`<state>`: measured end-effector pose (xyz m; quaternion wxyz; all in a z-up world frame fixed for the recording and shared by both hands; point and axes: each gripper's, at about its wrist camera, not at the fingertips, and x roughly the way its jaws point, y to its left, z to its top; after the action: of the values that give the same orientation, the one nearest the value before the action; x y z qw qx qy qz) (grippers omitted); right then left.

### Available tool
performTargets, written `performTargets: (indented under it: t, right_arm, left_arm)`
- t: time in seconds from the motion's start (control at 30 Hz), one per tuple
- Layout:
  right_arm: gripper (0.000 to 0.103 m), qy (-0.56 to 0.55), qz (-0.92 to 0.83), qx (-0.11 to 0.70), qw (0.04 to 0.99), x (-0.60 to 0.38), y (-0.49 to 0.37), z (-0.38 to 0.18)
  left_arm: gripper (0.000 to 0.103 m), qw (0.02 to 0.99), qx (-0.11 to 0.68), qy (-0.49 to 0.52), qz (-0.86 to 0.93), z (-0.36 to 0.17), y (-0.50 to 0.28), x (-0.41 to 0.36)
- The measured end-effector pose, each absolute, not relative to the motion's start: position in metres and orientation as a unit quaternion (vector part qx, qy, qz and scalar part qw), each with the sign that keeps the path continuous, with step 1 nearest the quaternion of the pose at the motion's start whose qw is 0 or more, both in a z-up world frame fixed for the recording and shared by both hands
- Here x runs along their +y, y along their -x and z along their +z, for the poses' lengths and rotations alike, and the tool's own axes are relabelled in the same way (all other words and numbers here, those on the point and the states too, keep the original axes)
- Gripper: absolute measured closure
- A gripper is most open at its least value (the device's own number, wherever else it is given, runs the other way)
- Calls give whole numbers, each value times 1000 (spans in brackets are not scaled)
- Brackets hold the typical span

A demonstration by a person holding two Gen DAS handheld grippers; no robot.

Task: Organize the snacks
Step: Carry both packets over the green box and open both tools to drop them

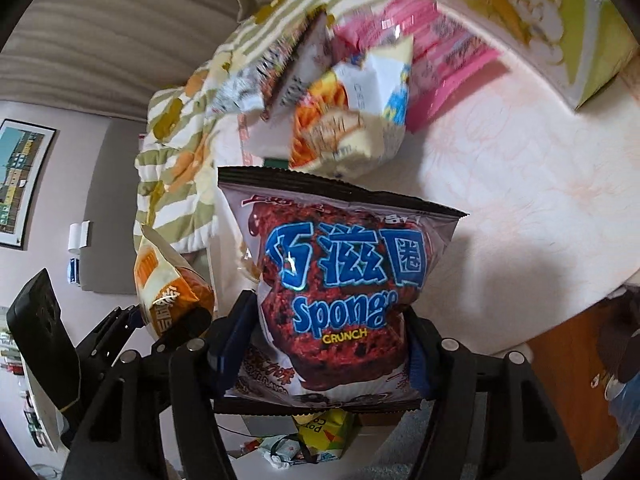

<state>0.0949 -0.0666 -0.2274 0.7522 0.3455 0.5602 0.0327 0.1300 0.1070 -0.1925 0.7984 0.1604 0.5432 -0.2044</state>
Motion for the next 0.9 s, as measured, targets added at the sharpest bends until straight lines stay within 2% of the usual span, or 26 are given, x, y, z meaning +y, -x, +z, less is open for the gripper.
performTargets:
  t: [0.43, 0.7, 0.9]
  right_arm:
    - [41, -296, 62, 487, 819, -144, -101, -147]
    - [41, -226, 106, 459, 853, -243, -128, -103]
    - [41, -185, 103, 458, 863, -311, -150, -89]
  left_arm:
    - [42, 843, 487, -123, -195, -116, -130, 17]
    - [42, 867, 461, -79, -171, -87, -149, -93]
    - [42, 867, 465, -41, -175, -83, -179, -172]
